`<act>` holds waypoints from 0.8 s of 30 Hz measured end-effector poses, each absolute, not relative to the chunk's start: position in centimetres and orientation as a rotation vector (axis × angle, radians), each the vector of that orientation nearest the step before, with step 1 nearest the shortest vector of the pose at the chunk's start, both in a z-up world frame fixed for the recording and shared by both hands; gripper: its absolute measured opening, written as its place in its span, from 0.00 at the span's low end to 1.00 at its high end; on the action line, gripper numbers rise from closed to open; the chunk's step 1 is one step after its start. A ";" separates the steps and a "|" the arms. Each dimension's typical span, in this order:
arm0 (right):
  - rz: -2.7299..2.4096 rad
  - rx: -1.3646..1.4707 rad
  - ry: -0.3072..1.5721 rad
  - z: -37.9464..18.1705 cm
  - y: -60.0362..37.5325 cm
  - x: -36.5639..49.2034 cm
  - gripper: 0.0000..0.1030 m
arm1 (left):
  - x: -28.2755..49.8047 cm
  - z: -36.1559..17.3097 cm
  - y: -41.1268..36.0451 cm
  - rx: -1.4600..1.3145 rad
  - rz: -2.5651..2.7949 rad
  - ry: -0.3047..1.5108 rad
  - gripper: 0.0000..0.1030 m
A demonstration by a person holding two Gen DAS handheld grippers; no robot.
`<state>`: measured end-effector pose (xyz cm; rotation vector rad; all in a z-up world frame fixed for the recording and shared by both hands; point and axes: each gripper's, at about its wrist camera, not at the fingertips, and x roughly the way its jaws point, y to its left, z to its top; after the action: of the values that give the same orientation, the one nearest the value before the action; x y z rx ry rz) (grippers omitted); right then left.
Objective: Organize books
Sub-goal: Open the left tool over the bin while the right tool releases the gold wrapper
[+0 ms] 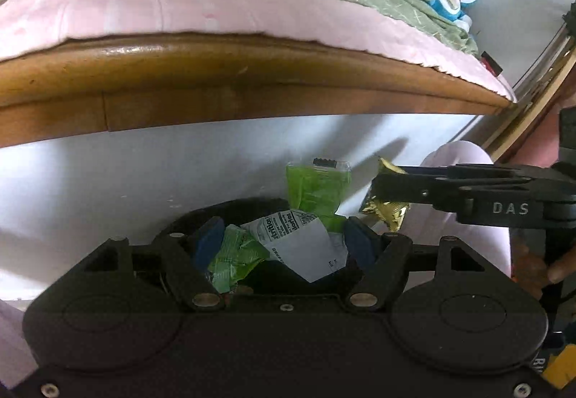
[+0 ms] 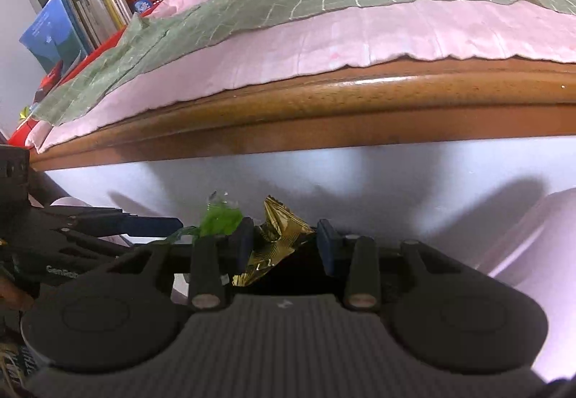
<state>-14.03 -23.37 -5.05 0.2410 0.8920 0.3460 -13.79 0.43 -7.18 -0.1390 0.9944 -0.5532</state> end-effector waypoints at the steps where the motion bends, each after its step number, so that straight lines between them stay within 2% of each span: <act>1: 0.342 0.243 0.891 -5.1 -23.4 -14.0 0.41 | -13.8 -7.2 0.3 -0.132 -0.545 0.996 0.70; 3: 0.336 0.246 0.889 -5.1 -23.5 -14.0 0.41 | -13.5 -7.5 0.3 -0.120 -0.516 1.000 0.74; 5: 0.331 0.250 0.889 -5.1 -23.5 -14.0 0.41 | -13.3 -7.8 0.4 -0.119 -0.495 1.012 0.87; 6: 0.330 0.252 0.890 -5.1 -23.5 -14.0 0.41 | -13.2 -7.9 0.4 -0.117 -0.492 1.018 0.89; 8: 0.327 0.258 0.894 -5.2 -23.5 -14.0 0.41 | -13.1 -8.1 0.3 -0.108 -0.481 1.029 1.00; 24: 0.347 0.264 0.900 -5.4 -23.0 -13.6 0.42 | -12.6 -8.3 2.4 -0.183 -0.404 1.036 1.00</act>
<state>-13.63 -23.01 -5.38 0.2640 0.8999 0.3473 -12.63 2.42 -8.25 -0.1825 1.0365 -0.4039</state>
